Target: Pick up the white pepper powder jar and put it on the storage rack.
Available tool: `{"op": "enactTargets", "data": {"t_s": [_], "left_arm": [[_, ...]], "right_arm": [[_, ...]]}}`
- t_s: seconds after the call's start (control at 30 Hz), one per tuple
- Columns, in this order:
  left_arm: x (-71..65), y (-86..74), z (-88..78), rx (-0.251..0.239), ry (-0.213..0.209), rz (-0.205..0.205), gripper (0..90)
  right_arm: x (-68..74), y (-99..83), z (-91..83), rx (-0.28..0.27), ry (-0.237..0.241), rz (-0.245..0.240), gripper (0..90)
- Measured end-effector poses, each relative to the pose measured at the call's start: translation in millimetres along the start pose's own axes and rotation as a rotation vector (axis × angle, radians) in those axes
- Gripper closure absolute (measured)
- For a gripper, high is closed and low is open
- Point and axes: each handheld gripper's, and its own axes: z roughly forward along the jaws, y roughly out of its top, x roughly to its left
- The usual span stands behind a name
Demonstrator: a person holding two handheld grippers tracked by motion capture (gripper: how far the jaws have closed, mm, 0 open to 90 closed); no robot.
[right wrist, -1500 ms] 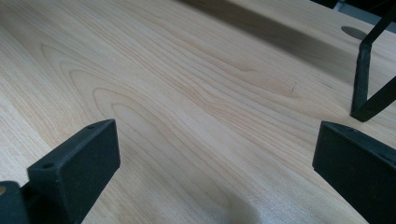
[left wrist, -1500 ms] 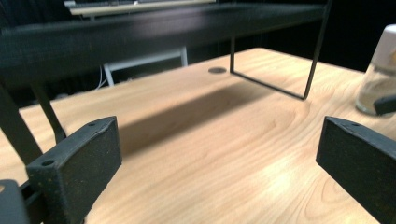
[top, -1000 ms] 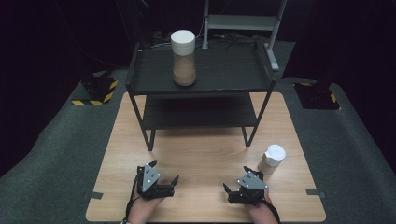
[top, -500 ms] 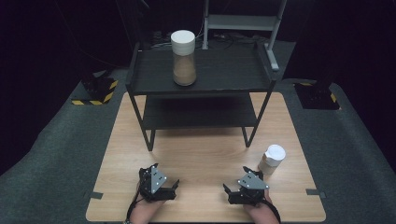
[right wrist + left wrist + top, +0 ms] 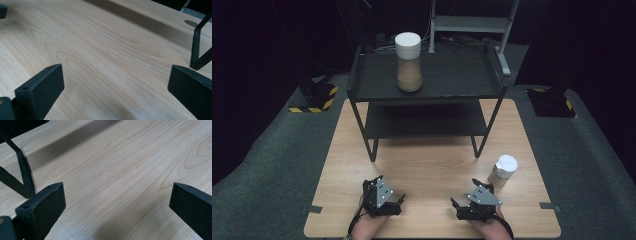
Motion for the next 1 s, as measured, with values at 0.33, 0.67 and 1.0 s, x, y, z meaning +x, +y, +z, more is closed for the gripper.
{"op": "enactTargets", "data": {"t_s": [0.33, 0.67, 1.0], "left_arm": [[1.0, 0.2, 0.0, 0.001, -0.003, -0.004, 0.8], [-1.8, 0.5, -0.6, 0.004, -0.006, 0.022, 0.7], [-0.6, -0.2, -1.6, 0.003, -0.009, 0.017, 0.7]], "right_arm": [[0.2, -3.3, -1.2, -0.035, -0.001, 0.0, 0.0], [-0.8, -1.8, -9.3, -0.107, -0.01, 0.006, 0.0], [-7.4, 6.1, -24.7, -0.178, -0.026, 0.049, 0.0]]}}
